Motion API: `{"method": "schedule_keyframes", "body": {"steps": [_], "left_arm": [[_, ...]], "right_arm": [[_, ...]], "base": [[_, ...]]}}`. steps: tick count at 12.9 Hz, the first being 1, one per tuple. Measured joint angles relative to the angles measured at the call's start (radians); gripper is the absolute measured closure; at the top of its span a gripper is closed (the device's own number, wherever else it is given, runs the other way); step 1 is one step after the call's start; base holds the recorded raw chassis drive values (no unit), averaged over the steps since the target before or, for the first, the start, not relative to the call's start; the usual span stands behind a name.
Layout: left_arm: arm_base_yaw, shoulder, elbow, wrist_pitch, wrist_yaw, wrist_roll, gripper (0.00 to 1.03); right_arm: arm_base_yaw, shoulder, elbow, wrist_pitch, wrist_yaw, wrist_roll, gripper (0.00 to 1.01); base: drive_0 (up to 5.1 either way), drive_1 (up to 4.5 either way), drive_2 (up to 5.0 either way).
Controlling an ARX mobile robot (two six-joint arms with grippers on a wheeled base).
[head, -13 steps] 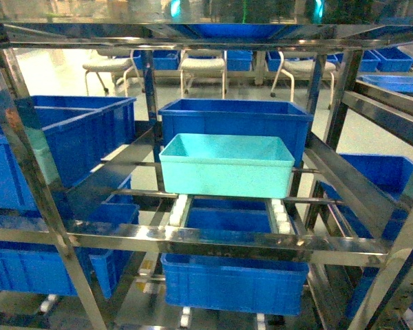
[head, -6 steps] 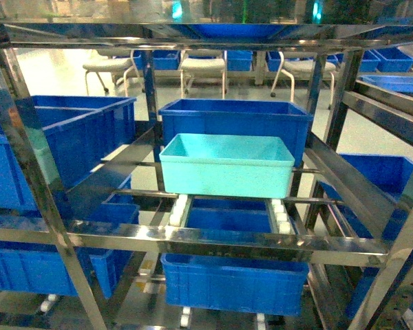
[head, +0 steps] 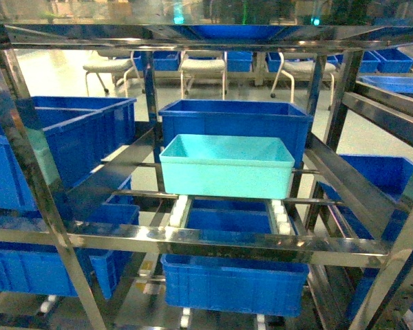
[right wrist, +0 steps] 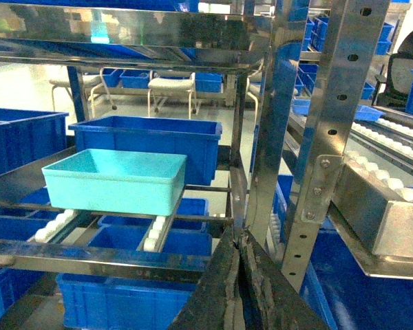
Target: Organize blue bins on left shelf correctly
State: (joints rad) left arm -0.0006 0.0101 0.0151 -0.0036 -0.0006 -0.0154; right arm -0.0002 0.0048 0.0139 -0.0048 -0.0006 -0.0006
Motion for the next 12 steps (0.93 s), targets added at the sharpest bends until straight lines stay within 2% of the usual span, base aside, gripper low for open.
{"method": "schedule_keyframes", "body": {"steps": [2, 5, 6, 7, 12], "left_arm": [[0.000, 0.000, 0.000, 0.000, 0.000, 0.000, 0.65], [0.000, 0.000, 0.000, 0.000, 0.000, 0.001, 0.25], [0.000, 0.000, 0.000, 0.000, 0.000, 0.000, 0.09], [0.000, 0.000, 0.000, 0.000, 0.000, 0.002, 0.05], [0.000, 0.000, 0.000, 0.000, 0.000, 0.002, 0.05]], "right_arm": [[0.000, 0.000, 0.000, 0.000, 0.000, 0.000, 0.62], [0.000, 0.000, 0.000, 0.000, 0.000, 0.000, 0.21], [0.000, 0.000, 0.000, 0.000, 0.000, 0.000, 0.05], [0.000, 0.000, 0.000, 0.000, 0.000, 0.000, 0.04], [0.000, 0.000, 0.000, 0.000, 0.000, 0.000, 0.03]], "base": [[0.0, 0.00, 0.0], [0.0, 0.00, 0.0], [0.0, 0.00, 0.0], [0.0, 0.00, 0.0], [0.0, 0.00, 0.0]]}}
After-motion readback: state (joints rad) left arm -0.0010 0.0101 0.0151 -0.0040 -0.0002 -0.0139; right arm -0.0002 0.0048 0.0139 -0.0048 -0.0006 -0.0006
